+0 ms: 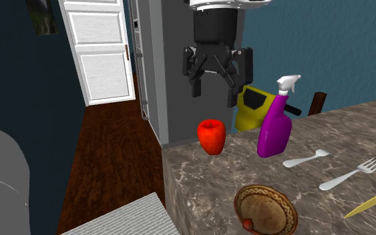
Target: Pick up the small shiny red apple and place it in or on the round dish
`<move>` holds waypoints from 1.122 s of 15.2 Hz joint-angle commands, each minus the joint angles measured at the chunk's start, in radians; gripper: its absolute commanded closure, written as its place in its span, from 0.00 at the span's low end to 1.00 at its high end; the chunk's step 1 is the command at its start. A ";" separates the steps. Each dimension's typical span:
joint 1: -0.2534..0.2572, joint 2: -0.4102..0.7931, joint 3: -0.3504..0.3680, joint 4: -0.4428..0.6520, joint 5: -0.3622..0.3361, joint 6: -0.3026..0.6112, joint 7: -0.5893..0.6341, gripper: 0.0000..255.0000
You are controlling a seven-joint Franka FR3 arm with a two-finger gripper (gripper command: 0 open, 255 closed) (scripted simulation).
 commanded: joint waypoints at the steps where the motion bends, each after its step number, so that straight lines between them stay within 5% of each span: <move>1: 0.011 0.059 0.035 0.007 -0.002 0.077 0.014 0.00; 9: 0.026 0.299 0.172 0.069 -0.080 0.334 0.097 0.00; 17: 0.012 0.366 0.184 0.021 -0.110 0.445 0.119 0.00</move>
